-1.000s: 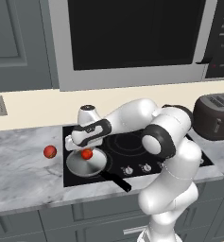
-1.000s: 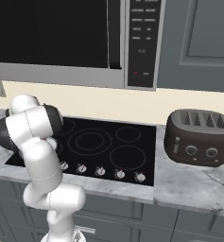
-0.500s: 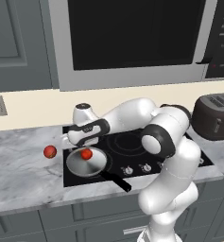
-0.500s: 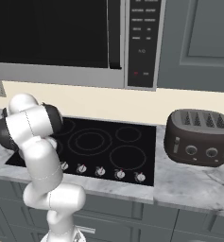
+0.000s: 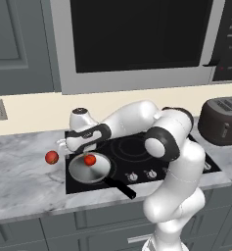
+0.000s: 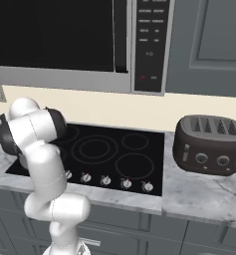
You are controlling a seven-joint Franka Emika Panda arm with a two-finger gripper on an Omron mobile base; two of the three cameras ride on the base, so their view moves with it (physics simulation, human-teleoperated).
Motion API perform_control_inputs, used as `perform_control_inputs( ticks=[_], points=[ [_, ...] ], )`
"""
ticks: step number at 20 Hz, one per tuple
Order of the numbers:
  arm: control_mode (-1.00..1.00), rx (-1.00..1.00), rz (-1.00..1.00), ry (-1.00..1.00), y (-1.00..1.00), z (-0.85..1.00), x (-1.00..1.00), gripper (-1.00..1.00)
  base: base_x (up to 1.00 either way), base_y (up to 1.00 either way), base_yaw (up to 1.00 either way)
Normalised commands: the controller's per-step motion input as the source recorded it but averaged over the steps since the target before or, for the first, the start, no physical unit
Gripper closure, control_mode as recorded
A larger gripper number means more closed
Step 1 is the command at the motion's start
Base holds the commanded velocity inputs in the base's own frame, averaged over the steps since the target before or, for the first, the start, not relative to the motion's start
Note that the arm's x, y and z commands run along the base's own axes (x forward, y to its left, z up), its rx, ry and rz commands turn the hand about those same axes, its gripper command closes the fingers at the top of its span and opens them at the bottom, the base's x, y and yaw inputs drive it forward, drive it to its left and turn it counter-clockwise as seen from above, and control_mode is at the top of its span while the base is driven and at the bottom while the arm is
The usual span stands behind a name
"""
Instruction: Place the pan on the front left burner on the stove. Then place the tomato and the onion in the pan and turn on the front left burner.
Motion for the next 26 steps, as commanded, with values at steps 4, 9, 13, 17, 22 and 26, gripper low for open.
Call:
perform_control_inputs(
  ticks=[4, 9, 13, 17, 22, 26],
  points=[
    [-1.00, 0.00, 0.00, 0.00, 0.38, 0.00, 0.00, -1.00, 0.00, 0.00, 0.00],
    [-1.00, 0.00, 0.00, 0.00, 0.38, 0.00, 0.00, -1.00, 0.00, 0.00, 0.00],
    [-1.00, 0.00, 0.00, 0.00, 0.37, 0.00, 0.01, -1.00, 0.00, 0.00, 0.00],
    [-1.00, 0.00, 0.00, 0.00, 0.35, 0.00, 0.05, -1.00, 0.00, 0.00, 0.00],
    [-1.00, 0.05, 0.00, 0.00, 0.21, 0.00, 0.17, -1.00, 0.00, 0.00, 0.00],
    [-1.00, 0.14, 0.00, -0.01, 0.11, 0.00, 0.21, -1.00, 0.00, 0.00, 0.00]
  ],
)
